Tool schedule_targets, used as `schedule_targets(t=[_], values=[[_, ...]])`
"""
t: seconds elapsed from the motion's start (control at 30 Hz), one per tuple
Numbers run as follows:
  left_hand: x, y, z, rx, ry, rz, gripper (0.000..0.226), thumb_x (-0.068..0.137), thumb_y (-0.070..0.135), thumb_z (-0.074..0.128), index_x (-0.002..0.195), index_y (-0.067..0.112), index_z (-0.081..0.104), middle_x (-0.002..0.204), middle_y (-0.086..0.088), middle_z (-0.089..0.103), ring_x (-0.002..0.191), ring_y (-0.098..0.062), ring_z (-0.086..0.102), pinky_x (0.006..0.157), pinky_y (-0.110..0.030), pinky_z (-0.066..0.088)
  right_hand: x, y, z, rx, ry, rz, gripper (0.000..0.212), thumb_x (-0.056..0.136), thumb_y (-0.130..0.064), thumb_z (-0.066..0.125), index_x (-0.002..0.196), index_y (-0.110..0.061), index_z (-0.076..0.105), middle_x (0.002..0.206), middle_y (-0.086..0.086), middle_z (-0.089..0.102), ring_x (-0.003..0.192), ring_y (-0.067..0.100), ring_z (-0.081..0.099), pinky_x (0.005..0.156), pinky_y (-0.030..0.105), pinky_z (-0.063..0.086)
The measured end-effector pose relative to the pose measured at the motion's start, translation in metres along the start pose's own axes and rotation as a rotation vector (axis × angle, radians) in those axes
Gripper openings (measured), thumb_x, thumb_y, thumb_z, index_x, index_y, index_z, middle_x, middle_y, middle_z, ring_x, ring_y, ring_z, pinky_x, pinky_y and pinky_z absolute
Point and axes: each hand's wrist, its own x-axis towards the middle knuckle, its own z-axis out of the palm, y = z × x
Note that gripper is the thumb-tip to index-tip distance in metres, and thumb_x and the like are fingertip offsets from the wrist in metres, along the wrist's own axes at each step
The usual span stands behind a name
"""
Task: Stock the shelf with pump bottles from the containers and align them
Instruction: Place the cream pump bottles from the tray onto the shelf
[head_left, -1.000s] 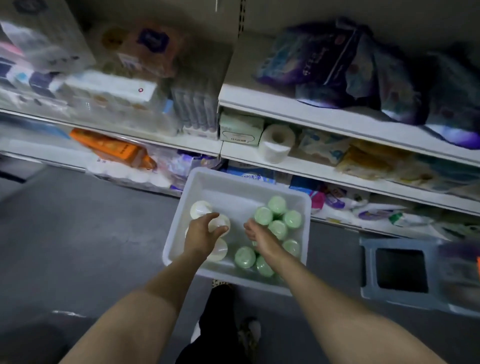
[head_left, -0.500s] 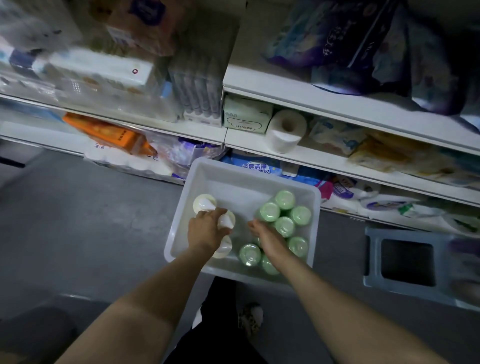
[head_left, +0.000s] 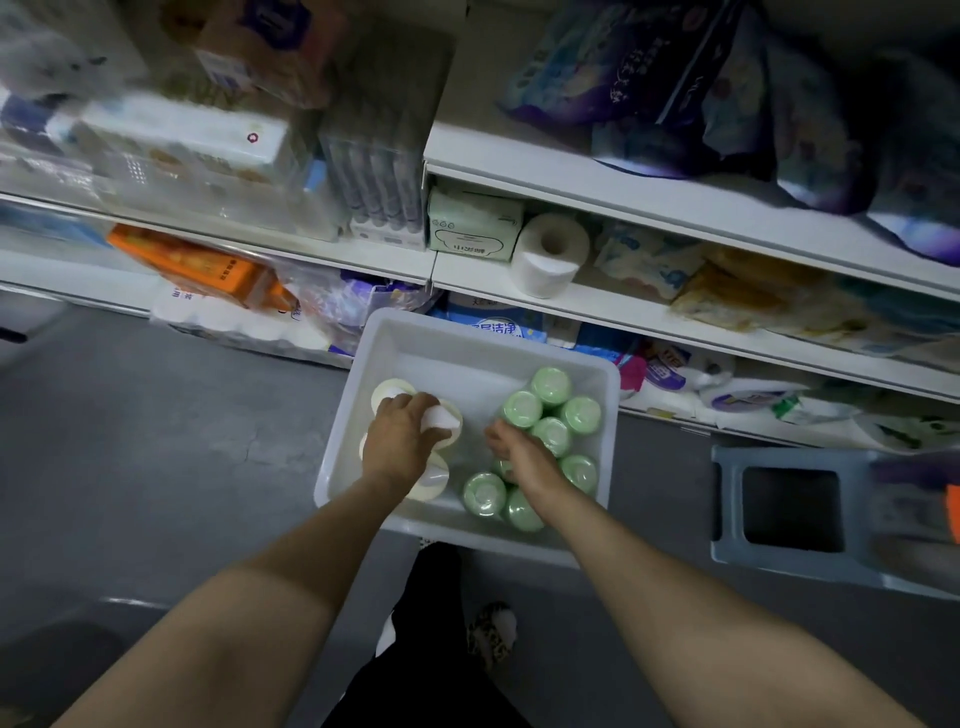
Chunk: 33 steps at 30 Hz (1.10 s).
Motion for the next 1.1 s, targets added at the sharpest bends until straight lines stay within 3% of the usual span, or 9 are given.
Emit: schedule_targets(t=[0.17, 0.3, 0.43, 0.53, 0.63, 0.7, 0.83, 0.93, 1.1], values=[[-0.014, 0.036, -0.022, -0.341, 0.015, 0.094, 0.028, 0.085, 0.024, 0.075, 0.106, 0.016, 0.059, 0.091, 0.0, 0.064, 0.087, -0.022, 0.058, 0.075, -0.029, 0.044, -0.027, -0.007, -0.008, 0.044, 0.013, -0.077, 0.048, 0.102, -0.05, 0.039, 0.143, -0.028, 0.051, 0.149, -0.006, 0.048, 0.134, 0.014, 0.045, 0.117, 0.046, 0.032], [-0.025, 0.075, -0.047, -0.39, 0.058, 0.16, 0.027, 0.085, 0.031, 0.074, 0.105, 0.023, 0.058, 0.091, 0.008, 0.066, 0.088, -0.014, 0.06, 0.07, -0.011, 0.039, -0.057, -0.024, -0.017, 0.132, -0.008, -0.163, 0.048, 0.103, -0.048, 0.04, 0.15, -0.033, 0.04, 0.149, -0.012, 0.042, 0.129, 0.007, 0.038, 0.116, 0.043, 0.029], [-0.033, 0.115, -0.085, -0.473, 0.049, 0.265, 0.022, 0.085, 0.035, 0.073, 0.101, 0.035, 0.057, 0.096, 0.01, 0.069, 0.097, -0.01, 0.063, 0.085, -0.024, 0.049, -0.091, -0.047, -0.037, 0.282, -0.005, -0.22, 0.039, 0.104, -0.044, 0.042, 0.142, -0.041, 0.047, 0.135, -0.016, 0.051, 0.12, 0.007, 0.047, 0.1, 0.039, 0.035], [-0.039, 0.153, -0.123, -0.497, 0.077, 0.331, 0.018, 0.085, 0.037, 0.073, 0.093, 0.046, 0.059, 0.092, 0.01, 0.071, 0.09, -0.006, 0.066, 0.076, -0.02, 0.053, -0.116, -0.07, -0.06, 0.308, -0.02, -0.313, 0.025, 0.104, -0.043, 0.043, 0.12, -0.047, 0.062, 0.119, -0.021, 0.062, 0.105, -0.002, 0.056, 0.087, 0.037, 0.046], [-0.046, 0.194, -0.156, -0.547, 0.076, 0.389, 0.012, 0.088, 0.035, 0.071, 0.098, 0.036, 0.065, 0.089, 0.006, 0.072, 0.088, -0.015, 0.067, 0.078, -0.04, 0.058, -0.137, -0.096, -0.078, 0.452, -0.03, -0.369, 0.03, 0.101, -0.048, 0.047, 0.116, -0.038, 0.07, 0.116, -0.012, 0.071, 0.112, 0.008, 0.059, 0.092, 0.045, 0.051], [-0.051, 0.22, -0.176, -0.509, 0.109, 0.425, 0.016, 0.089, 0.036, 0.069, 0.103, 0.028, 0.066, 0.092, 0.004, 0.071, 0.09, -0.018, 0.067, 0.083, -0.043, 0.055, -0.151, -0.112, -0.087, 0.509, -0.035, -0.407, 0.033, 0.1, -0.049, 0.047, 0.115, -0.034, 0.072, 0.116, -0.006, 0.073, 0.113, 0.016, 0.062, 0.094, 0.049, 0.054], [-0.061, 0.262, -0.209, -0.493, 0.157, 0.456, 0.017, 0.089, 0.044, 0.067, 0.101, 0.032, 0.068, 0.096, 0.006, 0.071, 0.093, -0.013, 0.066, 0.077, -0.031, 0.054, -0.177, -0.139, -0.104, 0.482, 0.003, -0.52, 0.042, 0.101, -0.052, 0.042, 0.116, -0.029, 0.073, 0.118, -0.002, 0.072, 0.116, 0.019, 0.061, 0.074, 0.042, 0.059], [-0.065, 0.29, -0.231, -0.523, 0.185, 0.51, 0.016, 0.088, 0.047, 0.067, 0.097, 0.034, 0.069, 0.097, 0.009, 0.071, 0.093, -0.012, 0.066, 0.081, -0.033, 0.053, -0.195, -0.161, -0.111, 0.502, -0.024, -0.556, 0.044, 0.099, -0.054, 0.043, 0.112, -0.026, 0.074, 0.112, 0.002, 0.074, 0.112, 0.026, 0.065, 0.086, 0.052, 0.058], [-0.065, 0.34, -0.256, -0.619, 0.3, 0.509, 0.031, 0.084, 0.059, 0.064, 0.1, 0.033, 0.061, 0.096, 0.017, 0.066, 0.087, 0.001, 0.061, 0.068, -0.021, 0.046, -0.223, -0.205, -0.115, 0.616, -0.032, -0.629, 0.045, 0.095, -0.057, 0.048, 0.105, -0.025, 0.078, 0.112, 0.002, 0.073, 0.11, 0.025, 0.065, 0.08, 0.053, 0.059]])
